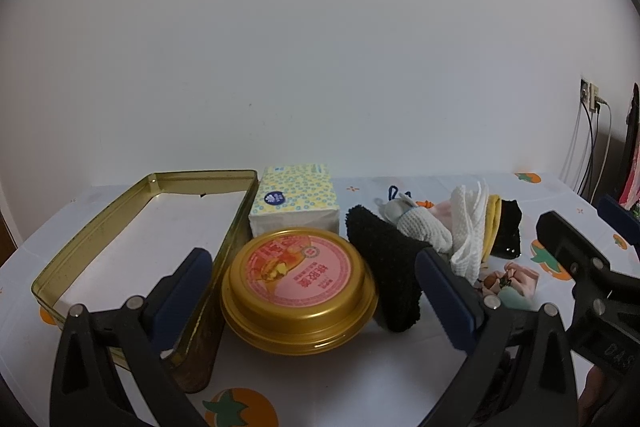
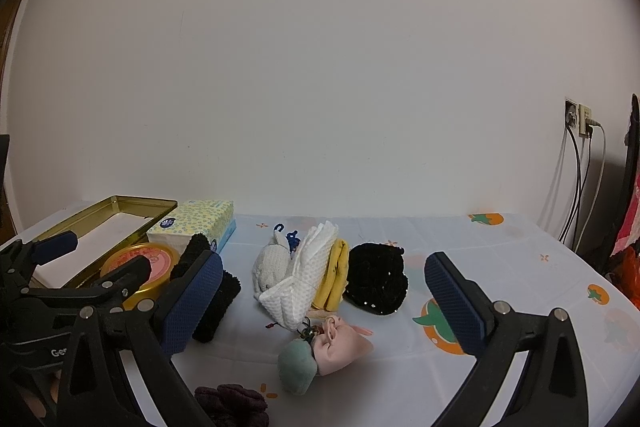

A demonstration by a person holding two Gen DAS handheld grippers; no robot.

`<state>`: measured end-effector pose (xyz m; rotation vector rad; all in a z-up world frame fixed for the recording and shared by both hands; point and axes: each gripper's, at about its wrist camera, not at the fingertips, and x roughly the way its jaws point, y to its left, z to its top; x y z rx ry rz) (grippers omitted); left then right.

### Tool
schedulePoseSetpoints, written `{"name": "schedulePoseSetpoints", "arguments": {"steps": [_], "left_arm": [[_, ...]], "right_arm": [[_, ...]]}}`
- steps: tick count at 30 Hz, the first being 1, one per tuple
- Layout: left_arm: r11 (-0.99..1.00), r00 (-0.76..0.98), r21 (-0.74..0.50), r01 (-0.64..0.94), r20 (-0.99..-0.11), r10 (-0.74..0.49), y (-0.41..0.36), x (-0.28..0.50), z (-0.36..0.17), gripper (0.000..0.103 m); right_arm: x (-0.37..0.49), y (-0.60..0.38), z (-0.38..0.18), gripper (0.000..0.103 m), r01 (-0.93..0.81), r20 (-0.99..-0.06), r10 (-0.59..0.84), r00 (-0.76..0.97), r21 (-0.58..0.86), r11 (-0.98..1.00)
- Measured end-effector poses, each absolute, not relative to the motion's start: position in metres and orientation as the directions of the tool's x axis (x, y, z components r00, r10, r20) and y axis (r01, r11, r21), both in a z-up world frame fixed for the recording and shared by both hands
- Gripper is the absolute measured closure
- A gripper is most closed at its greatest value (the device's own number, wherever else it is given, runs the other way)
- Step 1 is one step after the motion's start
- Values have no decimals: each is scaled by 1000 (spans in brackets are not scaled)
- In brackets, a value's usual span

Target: Organize soft objects

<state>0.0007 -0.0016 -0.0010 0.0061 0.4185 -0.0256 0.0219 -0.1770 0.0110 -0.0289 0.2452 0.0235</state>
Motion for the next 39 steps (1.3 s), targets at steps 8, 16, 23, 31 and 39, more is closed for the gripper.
{"name": "schedulePoseSetpoints", "arguments": {"steps": [8, 16, 23, 31, 39], "left_arm": [[1000, 913, 1, 26, -406, -23, -1, -1, -2, 0], [1000, 914, 1, 26, -406, -24, -1, 0, -2, 0], [1000, 913, 1, 27, -406, -25, -1, 0, -1, 0], [1000, 912, -4, 22, -409, -22, 0, -1, -3, 0], [1000, 910, -15, 11, -415, -16, 1, -3, -4, 0]], "right_arm": [[22, -177, 12, 1, -26, -243, 19, 970, -23, 999], [22, -177, 12, 1, -25, -246, 19, 969, -23, 999], [23, -177, 12, 1, -25, -247, 19, 969, -23, 999], [22, -178, 14, 1, -26, -244, 20, 970, -23, 999], [21, -181, 16, 1, -27, -242, 22, 970, -18, 999]]}}
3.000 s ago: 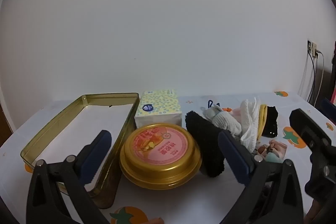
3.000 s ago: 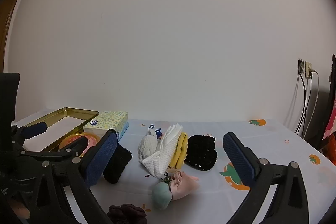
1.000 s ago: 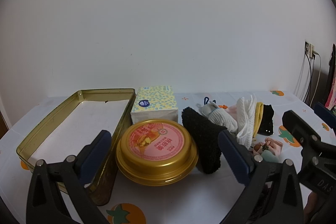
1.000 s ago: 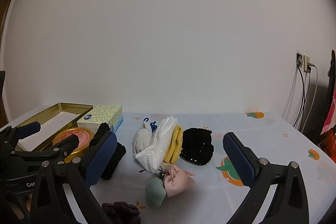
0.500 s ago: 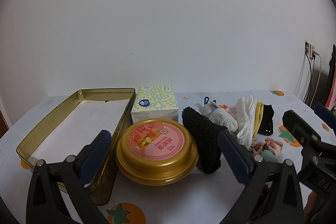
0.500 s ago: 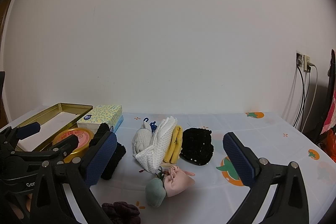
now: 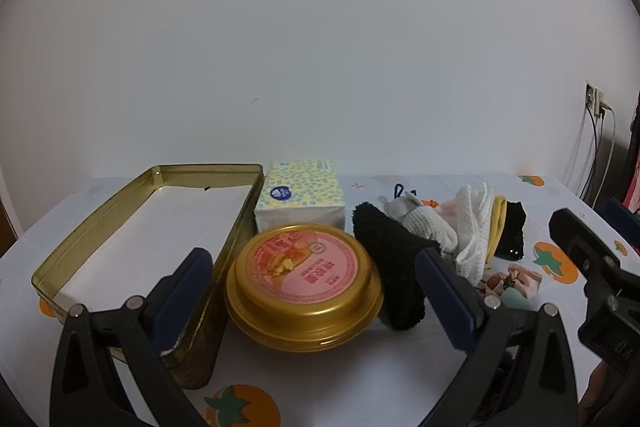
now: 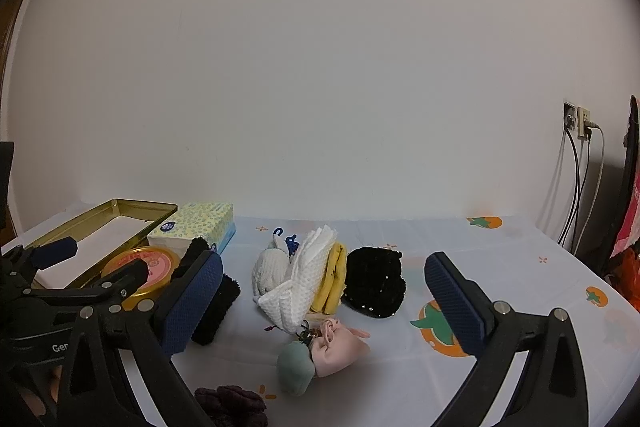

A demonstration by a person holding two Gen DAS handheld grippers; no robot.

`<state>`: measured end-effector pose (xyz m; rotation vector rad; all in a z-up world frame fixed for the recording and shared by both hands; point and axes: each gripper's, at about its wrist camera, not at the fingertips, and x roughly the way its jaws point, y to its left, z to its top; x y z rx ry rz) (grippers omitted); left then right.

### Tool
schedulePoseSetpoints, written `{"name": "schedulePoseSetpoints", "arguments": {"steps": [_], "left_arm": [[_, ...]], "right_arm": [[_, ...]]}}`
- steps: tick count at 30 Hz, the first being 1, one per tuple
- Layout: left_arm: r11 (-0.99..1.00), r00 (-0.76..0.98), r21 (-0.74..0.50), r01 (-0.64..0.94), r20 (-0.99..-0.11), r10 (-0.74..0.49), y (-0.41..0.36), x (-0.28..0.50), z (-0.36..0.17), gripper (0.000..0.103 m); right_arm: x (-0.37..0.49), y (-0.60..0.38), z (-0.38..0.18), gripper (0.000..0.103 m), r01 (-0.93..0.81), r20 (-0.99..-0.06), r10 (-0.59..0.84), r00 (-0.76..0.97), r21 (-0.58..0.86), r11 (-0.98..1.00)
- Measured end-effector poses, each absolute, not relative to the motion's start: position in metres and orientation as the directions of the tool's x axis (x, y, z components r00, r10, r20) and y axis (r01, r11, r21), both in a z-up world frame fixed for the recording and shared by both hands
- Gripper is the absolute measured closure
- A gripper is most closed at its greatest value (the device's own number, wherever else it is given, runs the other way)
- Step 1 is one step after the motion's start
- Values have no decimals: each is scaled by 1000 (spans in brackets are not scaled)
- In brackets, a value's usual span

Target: Organize soft objects

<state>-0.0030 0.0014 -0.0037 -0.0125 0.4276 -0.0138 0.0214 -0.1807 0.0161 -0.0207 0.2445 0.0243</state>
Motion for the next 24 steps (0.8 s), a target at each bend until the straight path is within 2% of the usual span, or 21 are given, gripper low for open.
{"name": "schedulePoseSetpoints", "arguments": {"steps": [9, 14, 18, 21, 24], "left_arm": [[996, 911, 1, 85, -404, -78, -7, -9, -1, 0], [982, 871, -3, 191, -461, -171, -22, -17, -4, 0], [944, 794, -6, 329, -540, -280, -49, -26, -12, 0], [928, 769, 67, 367, -583, -261, -72, -27, -17, 2], [906, 714, 72, 416, -643, -277, -92, -25, -27, 20]], "right_arm": [[22, -196, 21, 1, 23, -223, -27, 975, -17, 1000], [24, -203, 25, 1, 142, -161, -163, 973, -136, 981], [32, -224, 27, 1, 118, -224, -132, 966, -71, 990], [40, -236, 23, 1, 93, -293, -95, 951, -21, 995], [43, -244, 18, 1, 70, -346, -54, 936, 34, 997]]}}
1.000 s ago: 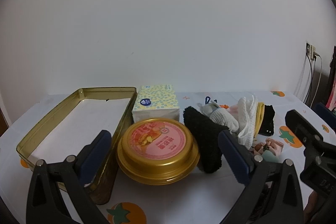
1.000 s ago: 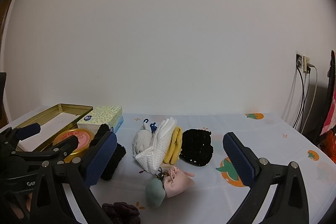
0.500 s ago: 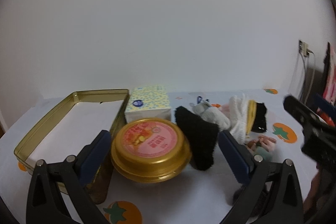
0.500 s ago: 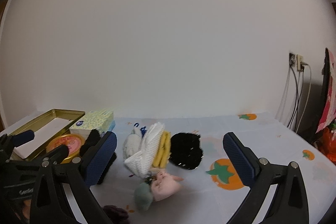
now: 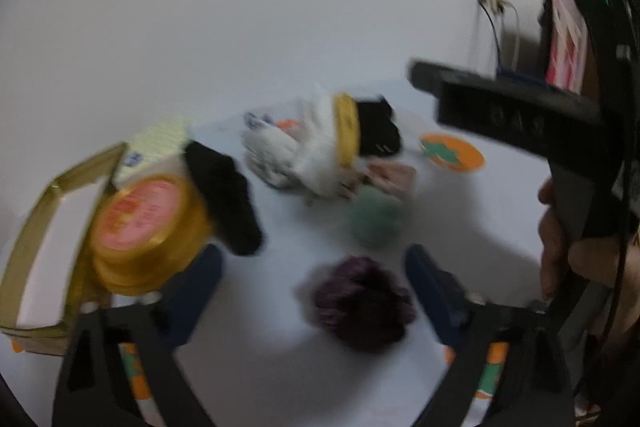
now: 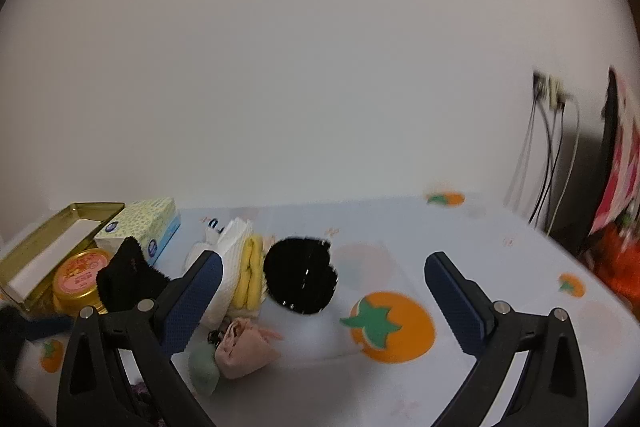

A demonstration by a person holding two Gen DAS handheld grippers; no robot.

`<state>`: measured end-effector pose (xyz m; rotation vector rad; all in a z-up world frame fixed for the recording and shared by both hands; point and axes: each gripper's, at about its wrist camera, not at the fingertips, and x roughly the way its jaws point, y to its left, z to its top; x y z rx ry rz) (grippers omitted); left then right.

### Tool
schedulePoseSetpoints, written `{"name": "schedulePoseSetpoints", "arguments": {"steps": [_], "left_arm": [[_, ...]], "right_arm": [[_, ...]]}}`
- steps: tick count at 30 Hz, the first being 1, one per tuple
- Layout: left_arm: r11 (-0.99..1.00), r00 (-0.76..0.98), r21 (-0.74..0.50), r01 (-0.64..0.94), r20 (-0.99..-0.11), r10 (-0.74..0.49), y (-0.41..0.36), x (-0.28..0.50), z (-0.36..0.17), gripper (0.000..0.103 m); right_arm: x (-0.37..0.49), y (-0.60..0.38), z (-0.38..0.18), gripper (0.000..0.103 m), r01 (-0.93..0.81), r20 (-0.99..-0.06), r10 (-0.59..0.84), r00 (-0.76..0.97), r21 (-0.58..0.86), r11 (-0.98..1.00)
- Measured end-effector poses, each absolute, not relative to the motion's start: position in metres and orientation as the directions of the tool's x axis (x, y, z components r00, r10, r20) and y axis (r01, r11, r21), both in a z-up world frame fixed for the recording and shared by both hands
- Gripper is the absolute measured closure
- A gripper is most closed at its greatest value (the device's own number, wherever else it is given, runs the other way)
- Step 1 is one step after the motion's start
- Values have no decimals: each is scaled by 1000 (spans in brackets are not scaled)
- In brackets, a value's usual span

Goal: Organize soft objects
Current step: 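Grasp the dark purple scrunchie with the left tool, then grasp the pink cloth pouch with the right tool while the left tool holds the scrunchie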

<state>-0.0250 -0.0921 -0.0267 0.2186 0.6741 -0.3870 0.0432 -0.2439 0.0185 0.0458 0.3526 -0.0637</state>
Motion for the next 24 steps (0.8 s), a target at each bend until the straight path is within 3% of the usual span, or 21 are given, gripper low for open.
{"name": "schedulePoseSetpoints", "arguments": {"steps": [2, 4, 6, 8, 11, 12, 16, 17, 24], "left_arm": [[903, 656, 38, 429, -700, -282, -97, -17, -35, 32], [901, 591, -15, 434, -750, -297, -100, -7, -45, 38], [900, 559, -67, 431, -763, -325, -97, -4, -49, 39], [891, 536, -107, 442, -765, -358, -95, -2, -51, 55], [875, 518, -143, 462, -757, -398, -94, -4, -49, 64], [869, 513, -162, 467, -751, -415, -93, -4, -48, 65], [862, 511, -222, 455, -728, -458, -79, -2, -44, 70], [859, 517, -235, 456, -716, -470, -75, -3, -42, 70], [853, 674, -141, 503, -554, -489, -65, -28, -9, 70]], "right_arm": [[45, -246, 16, 1, 55, -369, -27, 929, 65, 996], [46, -247, 14, 1, 41, -384, -5, 923, 84, 996], [46, -247, 13, 1, 31, -396, 9, 918, 95, 995], [47, -247, 12, 1, 28, -400, 16, 916, 104, 994], [46, -252, 13, 1, 26, -396, 29, 918, 134, 991], [45, -254, 13, 3, 22, -395, 39, 918, 148, 989], [48, -262, 11, 30, 20, -411, 63, 909, 194, 981], [50, -264, 9, 33, 14, -422, 80, 903, 215, 976], [67, -274, -8, 34, -44, -501, 240, 831, 372, 927]]}}
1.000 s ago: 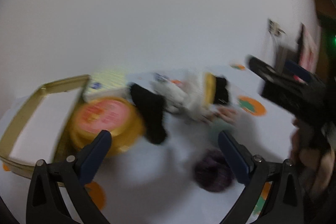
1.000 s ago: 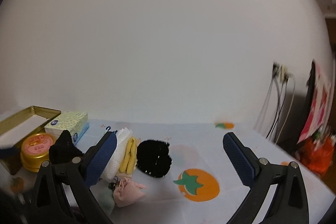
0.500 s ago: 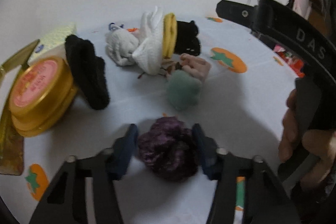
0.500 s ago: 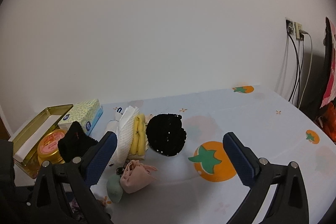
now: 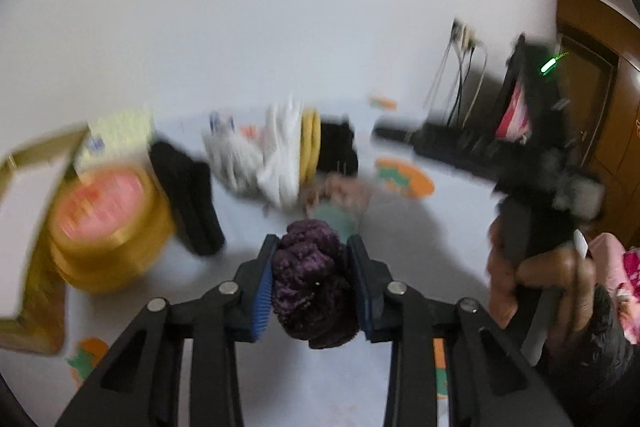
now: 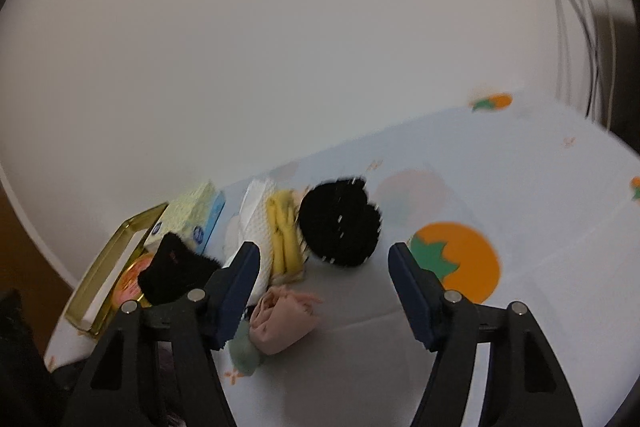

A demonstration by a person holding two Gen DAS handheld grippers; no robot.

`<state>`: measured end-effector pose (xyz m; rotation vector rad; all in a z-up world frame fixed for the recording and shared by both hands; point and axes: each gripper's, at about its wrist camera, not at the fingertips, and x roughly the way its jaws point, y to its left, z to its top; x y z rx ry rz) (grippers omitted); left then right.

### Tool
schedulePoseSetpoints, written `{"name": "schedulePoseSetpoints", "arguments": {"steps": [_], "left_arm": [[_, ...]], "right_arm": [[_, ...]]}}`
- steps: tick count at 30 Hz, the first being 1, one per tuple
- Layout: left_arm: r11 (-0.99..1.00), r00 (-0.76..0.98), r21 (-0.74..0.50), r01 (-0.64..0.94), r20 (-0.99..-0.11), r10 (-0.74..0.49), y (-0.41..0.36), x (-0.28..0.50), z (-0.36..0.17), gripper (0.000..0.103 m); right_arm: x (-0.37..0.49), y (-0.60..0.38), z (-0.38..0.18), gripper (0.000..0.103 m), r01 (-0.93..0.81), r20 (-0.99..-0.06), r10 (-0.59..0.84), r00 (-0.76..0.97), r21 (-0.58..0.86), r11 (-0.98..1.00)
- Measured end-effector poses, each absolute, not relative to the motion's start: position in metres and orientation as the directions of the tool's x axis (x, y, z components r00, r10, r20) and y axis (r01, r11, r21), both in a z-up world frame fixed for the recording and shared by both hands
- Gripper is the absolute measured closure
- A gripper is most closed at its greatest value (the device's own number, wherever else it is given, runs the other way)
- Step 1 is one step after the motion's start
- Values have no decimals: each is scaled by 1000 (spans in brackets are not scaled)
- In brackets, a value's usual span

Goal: Organize soft objects
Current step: 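Grasp the pink cloth pouch with the right tool while the left tool holds the scrunchie, then carry scrunchie and pouch into the gold tin and open both tools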

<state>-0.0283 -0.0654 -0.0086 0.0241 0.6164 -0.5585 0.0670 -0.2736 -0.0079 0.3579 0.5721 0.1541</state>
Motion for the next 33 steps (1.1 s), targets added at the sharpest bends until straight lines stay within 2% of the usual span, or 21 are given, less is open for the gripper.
{"name": "schedulePoseSetpoints", "arguments": {"steps": [4, 12, 14, 15, 17, 18, 27, 30, 33], "left_arm": [[860, 718, -125, 494, -498, -485, -55, -33, 6, 70], [879, 723, -154, 451, -515, -461, -44, -23, -2, 70], [881, 728, -161, 444, -509, -460, -42, -23, -2, 70], [882, 729, -161, 443, -507, -459, -42, -26, -3, 70], [884, 734, -161, 439, -504, -456, -40, -27, -3, 70], [885, 736, -162, 436, -501, -454, -39, -27, -3, 70], [887, 744, -183, 424, -488, -456, -29, -27, -2, 70], [888, 751, -179, 423, -479, -454, -27, -28, 0, 70], [892, 763, -169, 419, -467, -447, -25, -28, 4, 70]], "right_arm": [[78, -264, -21, 34, -71, -556, 299, 775, 394, 916], [98, -250, -50, 36, -59, -661, 335, 671, 403, 913], [99, -249, -51, 57, -70, -655, 345, 672, 408, 910], [101, -249, -54, 73, -78, -654, 373, 658, 434, 898], [101, -252, -58, 79, -77, -647, 407, 645, 475, 876], [100, -254, -56, 84, -80, -632, 418, 653, 491, 867], [65, -278, -22, 85, -176, -368, 447, 815, 578, 797], [55, -277, -10, 85, -198, -317, 419, 851, 545, 815], [48, -274, -6, 85, -197, -309, 389, 868, 505, 840]]}}
